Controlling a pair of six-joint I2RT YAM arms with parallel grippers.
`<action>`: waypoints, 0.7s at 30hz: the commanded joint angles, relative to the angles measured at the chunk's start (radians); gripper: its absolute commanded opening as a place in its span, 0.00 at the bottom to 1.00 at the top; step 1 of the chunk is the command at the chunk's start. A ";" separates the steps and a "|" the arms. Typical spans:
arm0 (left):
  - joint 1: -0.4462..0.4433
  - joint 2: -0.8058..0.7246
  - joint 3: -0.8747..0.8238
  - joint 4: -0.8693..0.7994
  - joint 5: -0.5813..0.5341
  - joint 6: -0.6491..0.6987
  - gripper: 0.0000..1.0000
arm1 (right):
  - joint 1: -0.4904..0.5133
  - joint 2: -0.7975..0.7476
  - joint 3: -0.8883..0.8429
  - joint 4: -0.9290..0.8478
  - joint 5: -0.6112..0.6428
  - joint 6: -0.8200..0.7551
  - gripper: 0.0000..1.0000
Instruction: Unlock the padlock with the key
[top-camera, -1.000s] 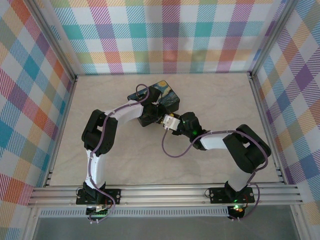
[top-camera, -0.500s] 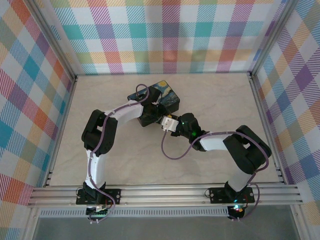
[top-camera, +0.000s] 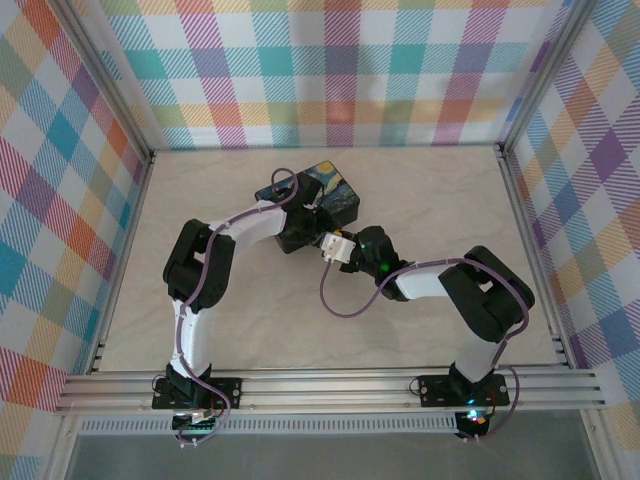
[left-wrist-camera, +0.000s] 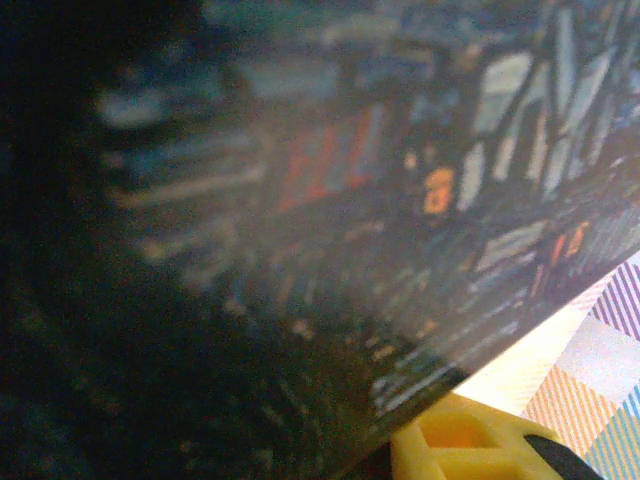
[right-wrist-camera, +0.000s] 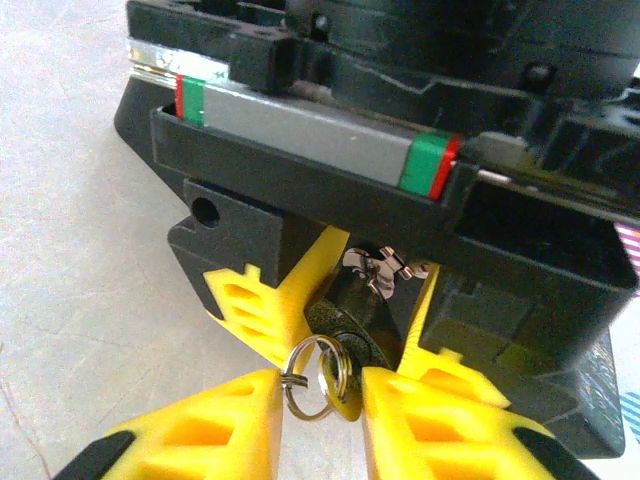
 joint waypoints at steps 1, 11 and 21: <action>-0.009 0.016 -0.047 -0.119 0.144 -0.065 0.05 | 0.008 0.025 0.034 0.033 0.003 -0.001 0.25; -0.019 0.017 -0.046 -0.107 0.148 -0.078 0.05 | 0.023 0.041 0.084 -0.056 0.044 0.043 0.13; -0.020 0.019 -0.054 -0.090 0.147 -0.094 0.04 | 0.056 0.002 0.117 -0.197 0.120 0.336 0.07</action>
